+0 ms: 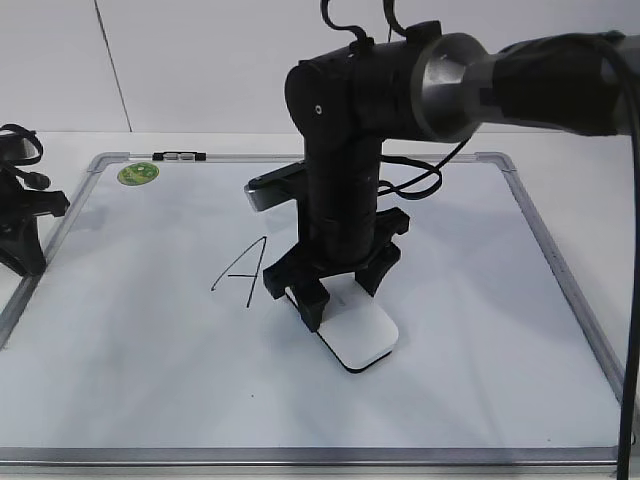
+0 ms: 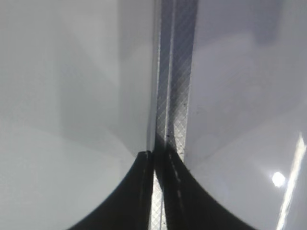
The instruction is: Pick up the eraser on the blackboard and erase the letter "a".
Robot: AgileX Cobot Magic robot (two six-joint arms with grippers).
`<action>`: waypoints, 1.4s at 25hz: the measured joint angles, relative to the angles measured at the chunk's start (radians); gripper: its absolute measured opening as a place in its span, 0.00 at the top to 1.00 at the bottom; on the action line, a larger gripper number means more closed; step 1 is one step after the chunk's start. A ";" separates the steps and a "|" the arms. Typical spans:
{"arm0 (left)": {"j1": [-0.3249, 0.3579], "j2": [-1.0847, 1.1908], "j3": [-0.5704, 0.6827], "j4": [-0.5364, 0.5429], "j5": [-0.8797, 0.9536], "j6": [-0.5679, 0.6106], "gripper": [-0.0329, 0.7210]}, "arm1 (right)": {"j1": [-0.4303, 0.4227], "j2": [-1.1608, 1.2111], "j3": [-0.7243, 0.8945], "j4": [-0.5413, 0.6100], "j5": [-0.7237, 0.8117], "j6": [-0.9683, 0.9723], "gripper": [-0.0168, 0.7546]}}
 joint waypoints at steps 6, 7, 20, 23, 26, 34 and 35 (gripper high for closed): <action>0.000 0.000 0.000 -0.002 0.000 0.002 0.93 | -0.034 0.000 0.000 0.029 0.000 0.012 0.28; 0.000 0.000 0.000 -0.002 0.000 0.002 0.93 | -0.041 0.000 -0.002 0.034 0.000 0.013 0.28; 0.000 0.000 0.000 -0.003 -0.001 0.002 0.93 | -0.119 0.000 -0.002 0.021 -0.004 0.047 0.28; 0.000 0.000 0.000 -0.003 -0.001 0.002 0.93 | -0.140 0.000 -0.002 0.021 -0.004 0.051 0.28; 0.000 0.000 0.000 -0.004 -0.001 0.002 0.93 | -0.146 -0.010 0.001 0.021 -0.006 0.051 0.28; 0.000 0.000 0.000 -0.006 -0.001 0.004 0.93 | -0.156 -0.120 0.014 -0.005 -0.004 0.075 0.28; 0.000 0.000 0.000 -0.006 -0.001 0.004 0.93 | -0.156 -0.138 0.014 -0.013 -0.004 0.087 0.28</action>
